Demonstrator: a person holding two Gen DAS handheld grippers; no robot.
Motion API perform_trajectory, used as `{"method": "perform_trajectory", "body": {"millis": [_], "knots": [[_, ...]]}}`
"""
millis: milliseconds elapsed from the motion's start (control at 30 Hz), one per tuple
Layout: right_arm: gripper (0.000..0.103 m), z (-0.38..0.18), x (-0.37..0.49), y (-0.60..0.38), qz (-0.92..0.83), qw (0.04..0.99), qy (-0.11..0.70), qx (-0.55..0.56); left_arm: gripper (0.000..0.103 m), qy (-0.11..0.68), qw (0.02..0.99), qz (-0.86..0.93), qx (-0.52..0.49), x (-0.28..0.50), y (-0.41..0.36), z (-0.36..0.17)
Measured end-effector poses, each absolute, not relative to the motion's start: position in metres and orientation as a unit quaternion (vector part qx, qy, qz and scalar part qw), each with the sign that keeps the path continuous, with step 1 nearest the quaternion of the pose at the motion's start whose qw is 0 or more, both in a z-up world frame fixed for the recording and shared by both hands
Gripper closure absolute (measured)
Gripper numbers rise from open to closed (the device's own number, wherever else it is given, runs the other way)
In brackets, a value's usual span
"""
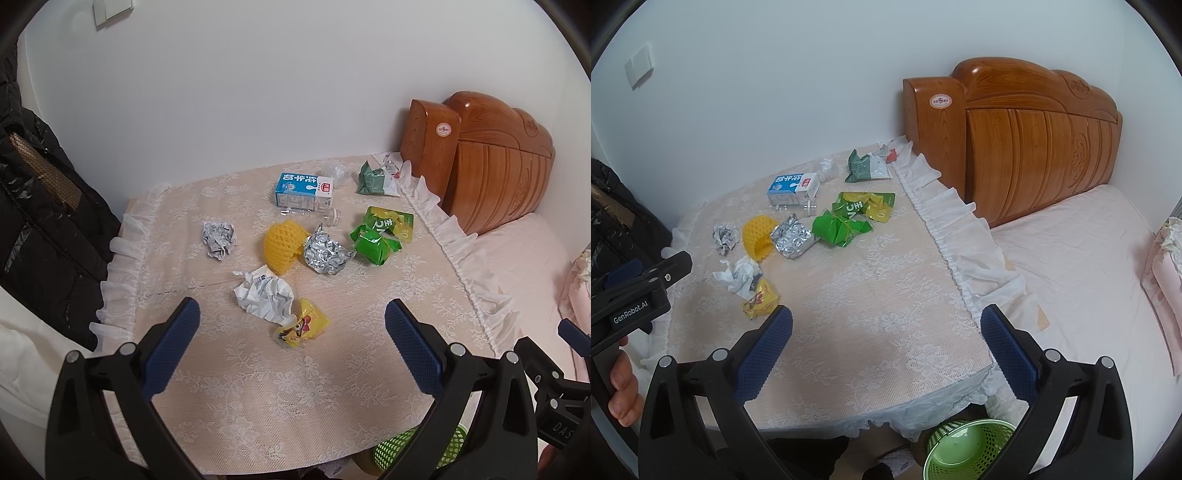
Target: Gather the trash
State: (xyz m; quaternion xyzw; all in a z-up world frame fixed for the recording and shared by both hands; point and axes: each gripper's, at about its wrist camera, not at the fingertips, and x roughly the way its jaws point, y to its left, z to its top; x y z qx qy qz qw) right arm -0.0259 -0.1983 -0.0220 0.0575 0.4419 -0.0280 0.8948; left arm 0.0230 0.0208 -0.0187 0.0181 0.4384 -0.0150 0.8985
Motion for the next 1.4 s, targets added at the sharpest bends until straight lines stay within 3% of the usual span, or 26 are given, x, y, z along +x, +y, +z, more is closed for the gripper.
{"method": "perform_trajectory", "body": {"millis": [1033,1400], "knots": [[0.002,-0.023,-0.021,-0.191,-0.028,0.892,0.448,0.058,0.006,0.446,0.895,-0.012,0.018,0.027,0.026,-0.023],[0.002,-0.058,0.003,-0.161,-0.006,0.883,0.467,0.032,0.006,0.465,0.885,-0.018,0.031,0.05,0.072,-0.065]]}}
